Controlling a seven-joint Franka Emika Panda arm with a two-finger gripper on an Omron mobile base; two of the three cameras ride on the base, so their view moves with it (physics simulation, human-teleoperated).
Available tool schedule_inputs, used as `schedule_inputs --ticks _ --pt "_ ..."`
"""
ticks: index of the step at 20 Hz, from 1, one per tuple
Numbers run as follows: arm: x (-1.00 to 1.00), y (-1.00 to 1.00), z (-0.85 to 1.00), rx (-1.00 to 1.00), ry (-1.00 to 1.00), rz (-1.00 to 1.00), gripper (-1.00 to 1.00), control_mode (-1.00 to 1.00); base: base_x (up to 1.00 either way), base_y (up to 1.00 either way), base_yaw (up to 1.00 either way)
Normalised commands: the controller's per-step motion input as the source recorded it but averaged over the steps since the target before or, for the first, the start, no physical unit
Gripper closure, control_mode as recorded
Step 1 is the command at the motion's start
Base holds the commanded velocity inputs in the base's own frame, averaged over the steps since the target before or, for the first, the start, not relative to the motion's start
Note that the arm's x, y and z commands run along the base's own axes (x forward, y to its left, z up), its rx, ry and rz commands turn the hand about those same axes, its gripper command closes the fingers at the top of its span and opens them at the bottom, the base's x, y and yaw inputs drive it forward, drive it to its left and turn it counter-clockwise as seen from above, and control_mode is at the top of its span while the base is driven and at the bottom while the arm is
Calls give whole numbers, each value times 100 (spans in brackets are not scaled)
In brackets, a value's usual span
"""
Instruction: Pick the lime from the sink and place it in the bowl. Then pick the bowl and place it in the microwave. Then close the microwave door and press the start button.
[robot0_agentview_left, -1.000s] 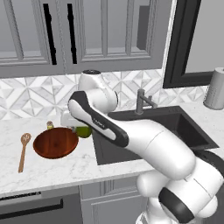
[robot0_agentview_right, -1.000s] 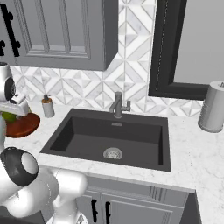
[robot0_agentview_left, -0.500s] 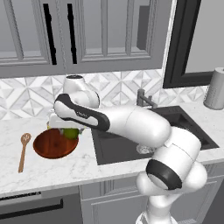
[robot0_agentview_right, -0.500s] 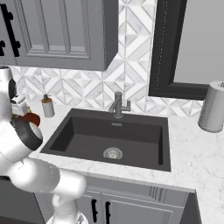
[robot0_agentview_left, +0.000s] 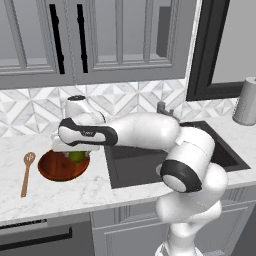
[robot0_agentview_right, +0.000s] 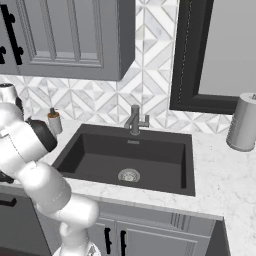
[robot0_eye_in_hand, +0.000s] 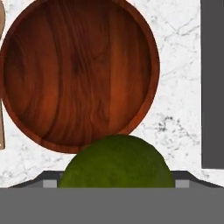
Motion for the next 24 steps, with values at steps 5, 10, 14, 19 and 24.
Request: schedule_inputs --ticks 5,10,14,19,24 --pt "23 15 -33 0 0 0 100 -100 0 0 0" --pt "27 23 -29 0 0 0 100 -100 0 0 0" --pt "23 23 -31 0 0 0 100 -100 0 0 0" --pt "26 14 -35 -3 0 -1 100 -100 0 0 0" --pt "26 13 -38 -5 0 -1 -100 -100 0 0 0"
